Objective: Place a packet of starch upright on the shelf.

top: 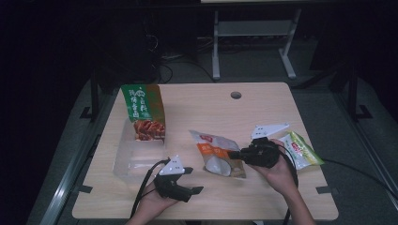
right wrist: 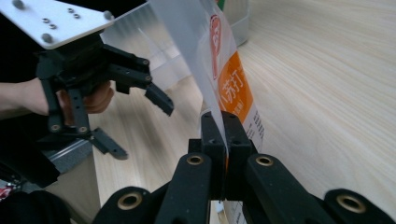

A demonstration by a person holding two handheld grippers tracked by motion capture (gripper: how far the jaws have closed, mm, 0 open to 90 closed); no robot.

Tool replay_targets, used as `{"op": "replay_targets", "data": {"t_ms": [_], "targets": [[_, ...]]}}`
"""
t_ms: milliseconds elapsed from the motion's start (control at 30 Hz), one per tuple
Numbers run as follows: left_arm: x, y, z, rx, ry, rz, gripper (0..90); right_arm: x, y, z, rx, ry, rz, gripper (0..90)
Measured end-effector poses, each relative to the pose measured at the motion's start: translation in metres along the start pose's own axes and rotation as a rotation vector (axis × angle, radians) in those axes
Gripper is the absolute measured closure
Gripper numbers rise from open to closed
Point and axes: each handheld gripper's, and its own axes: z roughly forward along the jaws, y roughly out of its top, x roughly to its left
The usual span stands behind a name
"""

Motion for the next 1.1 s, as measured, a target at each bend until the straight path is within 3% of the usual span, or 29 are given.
{"op": "replay_targets", "data": {"t_ms": [233,300,400,533,733,1000,1100], "targets": [[0.01,0.013,0.011,0.0,0.019,0.008,24.1,-0.001,-0.004,-0.001,0.011,0.004,-0.003,89.4],[0.016,0.018,0.019,-0.002,0.019,-0.017,26.1,-0.002,-0.005,-0.001,0.015,0.004,-0.005,89.4],[0.022,0.022,0.025,-0.021,0.005,-0.047,33.1,-0.003,-0.006,-0.002,0.021,-0.002,-0.005,89.3],[0.032,0.026,0.03,-0.038,-0.009,-0.126,43.1,-0.003,-0.006,-0.002,0.029,0.012,-0.007,89.2],[0.039,0.033,0.032,-0.05,-0.024,-0.159,61.4,-0.004,-0.006,-0.001,0.025,0.006,-0.007,89.2],[0.035,0.042,0.038,-0.051,-0.046,-0.122,86.2,-0.005,-0.006,0.001,0.033,-0.006,-0.013,89.1],[0.032,0.043,0.038,-0.044,-0.025,-0.101,88.9,-0.005,-0.006,0.001,0.033,-0.011,-0.011,89.0]]}}
